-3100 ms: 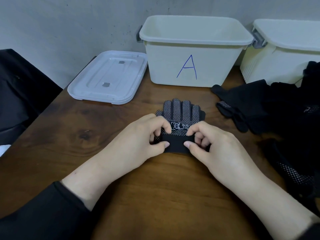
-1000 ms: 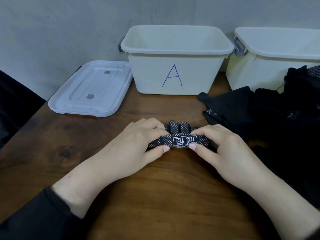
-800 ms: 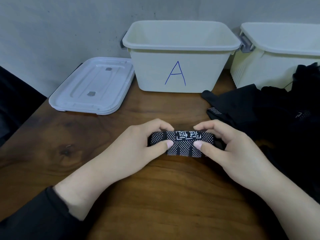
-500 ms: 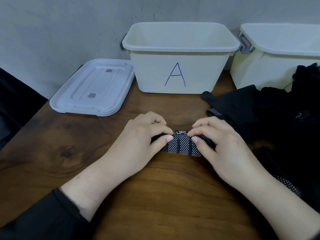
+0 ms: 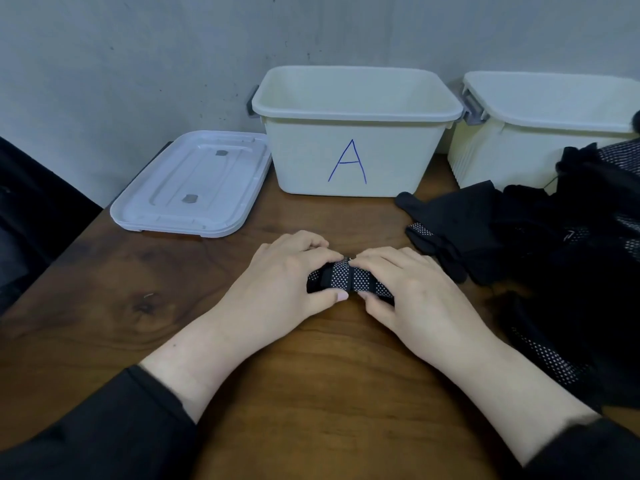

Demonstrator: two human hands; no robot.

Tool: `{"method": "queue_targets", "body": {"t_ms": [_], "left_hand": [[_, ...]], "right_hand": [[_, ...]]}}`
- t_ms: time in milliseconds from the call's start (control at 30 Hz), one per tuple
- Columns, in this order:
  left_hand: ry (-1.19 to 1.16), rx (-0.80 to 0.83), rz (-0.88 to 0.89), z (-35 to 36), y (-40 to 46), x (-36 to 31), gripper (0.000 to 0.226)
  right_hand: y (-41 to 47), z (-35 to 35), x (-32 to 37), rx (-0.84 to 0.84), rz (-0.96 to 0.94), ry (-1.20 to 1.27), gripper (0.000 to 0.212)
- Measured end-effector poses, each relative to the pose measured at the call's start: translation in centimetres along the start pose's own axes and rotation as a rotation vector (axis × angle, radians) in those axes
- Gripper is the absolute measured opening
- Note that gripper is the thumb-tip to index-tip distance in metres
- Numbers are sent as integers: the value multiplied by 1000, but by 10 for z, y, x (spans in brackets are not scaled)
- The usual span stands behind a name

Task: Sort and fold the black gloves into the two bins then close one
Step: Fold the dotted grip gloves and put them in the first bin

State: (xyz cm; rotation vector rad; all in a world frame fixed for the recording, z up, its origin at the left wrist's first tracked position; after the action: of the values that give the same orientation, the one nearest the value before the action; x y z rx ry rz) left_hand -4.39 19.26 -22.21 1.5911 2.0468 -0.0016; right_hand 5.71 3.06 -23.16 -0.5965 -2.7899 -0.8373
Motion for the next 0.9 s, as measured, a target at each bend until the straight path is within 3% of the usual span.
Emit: {"method": "queue_targets", "body": {"t_ms": [67, 167, 233, 367, 500, 700, 800, 900], "left_hand": [[-75, -43, -42, -5, -2, -2, 56], [-390, -337, -242, -22, -8, -6, 16], [-690, -481, -491, -27, -11, -7, 31], [-1238, -220, -831, -11, -17, -26, 38], [-1658, -107, -909, -7, -18, -32, 47], [-1653, -202, -880, -14, -17, -15, 35], [-1612, -216, -840, -15, -15, -12, 32], [-1559, -262, -759, -18, -12, -12, 29]], "right_hand": [[2, -1, 0, -47, 30, 8, 37], [5, -11, -3, -169, 109, 33, 35], [8, -20, -3, -275, 142, 25, 36], [14, -25, 7, -388, 137, -17, 37], [14, -16, 26, -286, 19, -32, 41], [19, -21, 48, -97, -36, 146, 47], [34, -26, 46, -134, 207, 385, 36], [51, -27, 37, 45, 513, 604, 41]]}}
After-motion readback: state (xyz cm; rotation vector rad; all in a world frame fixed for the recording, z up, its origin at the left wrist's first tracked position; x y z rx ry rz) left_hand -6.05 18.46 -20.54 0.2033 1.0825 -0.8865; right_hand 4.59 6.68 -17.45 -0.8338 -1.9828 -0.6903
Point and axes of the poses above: each hand's wrist, its own y-axis towards the middle knuckle, its own z-axis out of the palm, x = y × z, the point moved 3 cm from there along y, towards the middle knuckle, and after that the axes turned 9 degrees about -x, right-handed, at the moved point
